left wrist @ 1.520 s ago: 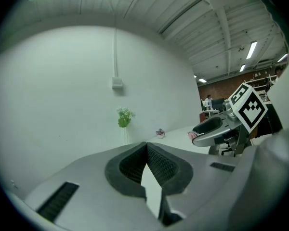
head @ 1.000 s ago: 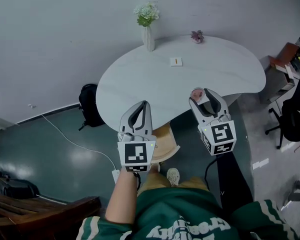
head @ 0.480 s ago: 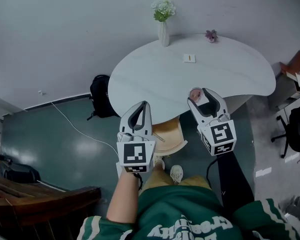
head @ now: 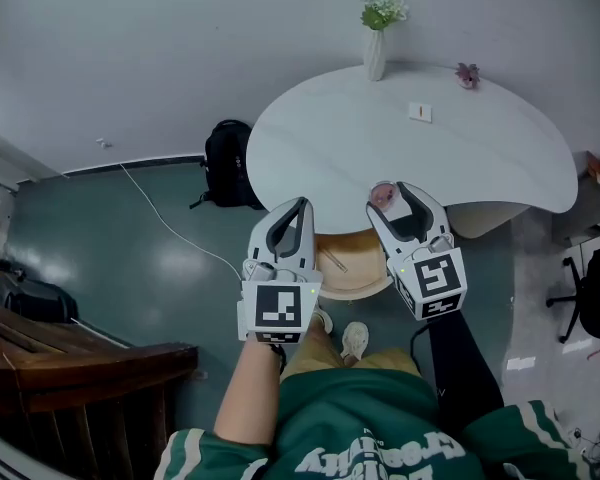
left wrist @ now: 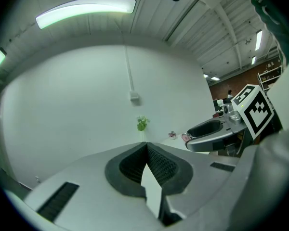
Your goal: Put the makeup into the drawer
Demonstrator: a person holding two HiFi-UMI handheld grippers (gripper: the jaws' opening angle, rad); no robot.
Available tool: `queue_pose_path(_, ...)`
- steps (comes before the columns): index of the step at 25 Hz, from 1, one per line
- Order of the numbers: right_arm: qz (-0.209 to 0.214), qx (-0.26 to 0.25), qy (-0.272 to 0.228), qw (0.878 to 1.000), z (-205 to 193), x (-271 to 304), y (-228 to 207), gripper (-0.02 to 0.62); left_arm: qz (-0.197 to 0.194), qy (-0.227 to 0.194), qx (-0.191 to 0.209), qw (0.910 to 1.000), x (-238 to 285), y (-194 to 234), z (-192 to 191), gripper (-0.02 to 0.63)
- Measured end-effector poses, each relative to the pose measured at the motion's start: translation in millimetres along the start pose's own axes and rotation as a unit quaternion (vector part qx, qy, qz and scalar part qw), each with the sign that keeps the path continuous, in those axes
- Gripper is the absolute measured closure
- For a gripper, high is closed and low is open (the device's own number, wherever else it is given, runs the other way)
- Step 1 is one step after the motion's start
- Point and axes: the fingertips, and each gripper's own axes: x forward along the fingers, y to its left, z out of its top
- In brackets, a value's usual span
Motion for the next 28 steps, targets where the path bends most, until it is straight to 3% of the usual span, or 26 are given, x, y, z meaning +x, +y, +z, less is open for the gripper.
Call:
queue_pose_path(7,0.014,0.003,0.021,1.0,-12.5,14.8,8.3,0.356,-0.003,0.003,-0.003,1.0,3.9,7.3,-10.5,0.606)
queue_pose_path(15,0.076,-0.004,0.135,0.988,-100.5,26.0,32.5,0.356,-0.017,0.019,-0.008,0.9996,13.4,5.5,-39.2,0.606)
queue_pose_path(20,0.137,-0.011,0.199,0.97,-160.8,25.2,59.5,0.356,-0.016,0.038,-0.012,0.9991,17.4,7.7,-64.7,0.606)
queue_pose_path(25,0.196,-0.053,0.277,0.939,-230.1,27.0,84.9,0.354,-0.048,0.038,0.0,0.9981,19.7,-0.4,-83.2,0.606)
queue_pose_path(28,0.207,-0.068,0.318,0.923,-268.2,31.1,88.0,0.354,-0.055,0.04,0.001,0.9977,21.9,-0.5,-93.3,0.606)
